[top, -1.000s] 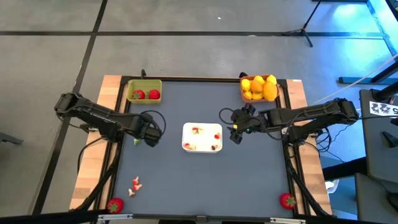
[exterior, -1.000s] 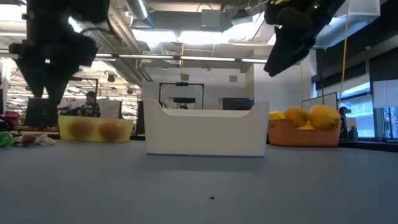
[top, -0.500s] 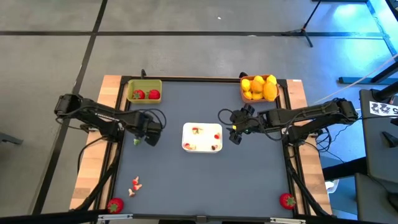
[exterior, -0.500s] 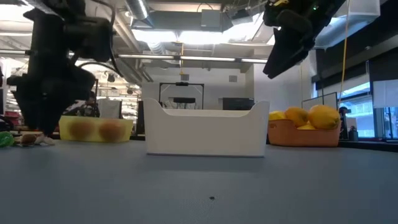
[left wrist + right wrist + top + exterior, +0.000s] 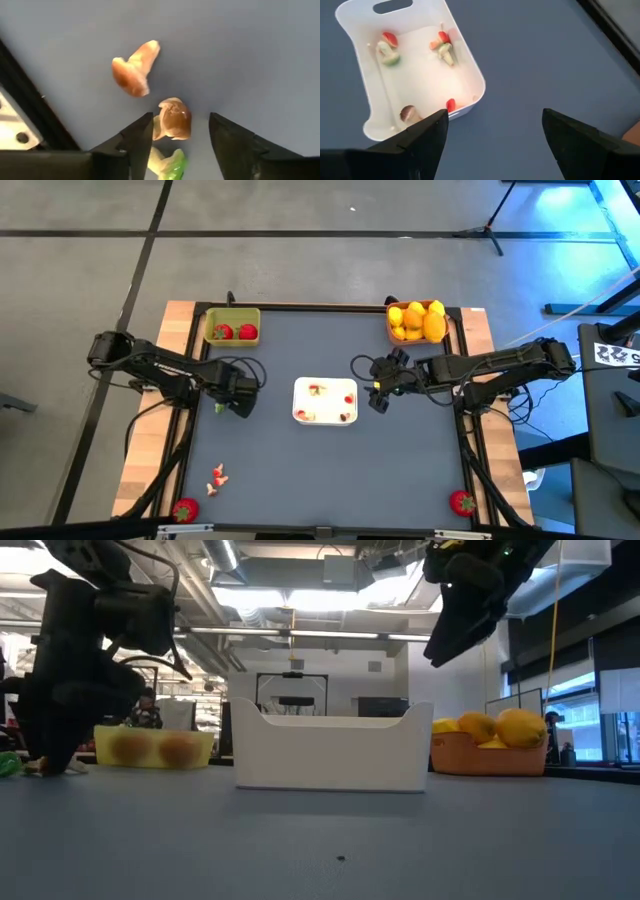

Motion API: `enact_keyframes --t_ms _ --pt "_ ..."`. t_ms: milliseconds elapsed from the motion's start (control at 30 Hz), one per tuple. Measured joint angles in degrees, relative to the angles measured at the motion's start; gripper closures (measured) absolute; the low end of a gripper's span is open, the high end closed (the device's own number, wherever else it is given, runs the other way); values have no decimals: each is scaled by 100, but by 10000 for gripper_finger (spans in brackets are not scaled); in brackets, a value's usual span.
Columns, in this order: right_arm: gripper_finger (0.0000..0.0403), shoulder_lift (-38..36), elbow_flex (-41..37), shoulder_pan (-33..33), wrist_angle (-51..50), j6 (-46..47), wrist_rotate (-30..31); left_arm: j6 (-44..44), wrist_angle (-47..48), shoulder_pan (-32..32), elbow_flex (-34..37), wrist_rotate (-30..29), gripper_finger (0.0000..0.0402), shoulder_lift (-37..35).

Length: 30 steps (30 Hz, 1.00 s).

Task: Sort produce into baskets
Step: Put the brown mushroom into the white bin

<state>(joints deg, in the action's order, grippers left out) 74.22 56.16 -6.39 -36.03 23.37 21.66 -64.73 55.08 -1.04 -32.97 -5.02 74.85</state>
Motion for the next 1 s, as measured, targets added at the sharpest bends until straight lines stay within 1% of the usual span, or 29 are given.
enact_keyframes --t_ms 233,400,500,633,733,833,1000 --pt "84 0 0 0 0 29 -32 213 -245 -2 0 0 276 -2" --pt "84 0 0 0 0 33 -30 347 -212 -4 -41 7 309 -2" --pt "84 0 0 0 -1 36 -30 505 -223 -9 -255 9 323 -19" --pt "84 0 0 0 -1 37 -30 848 -384 -9 -698 7 330 -95" --pt "84 0 0 0 -1 38 -30 1170 -785 -9 -1039 4 331 -161" --pt "84 0 0 0 -1 38 -30 1578 -1422 -9 -1295 2 331 -181" --pt "84 -1 0 0 -2 38 -30 2358 -2992 -9 -1384 1 331 -181"
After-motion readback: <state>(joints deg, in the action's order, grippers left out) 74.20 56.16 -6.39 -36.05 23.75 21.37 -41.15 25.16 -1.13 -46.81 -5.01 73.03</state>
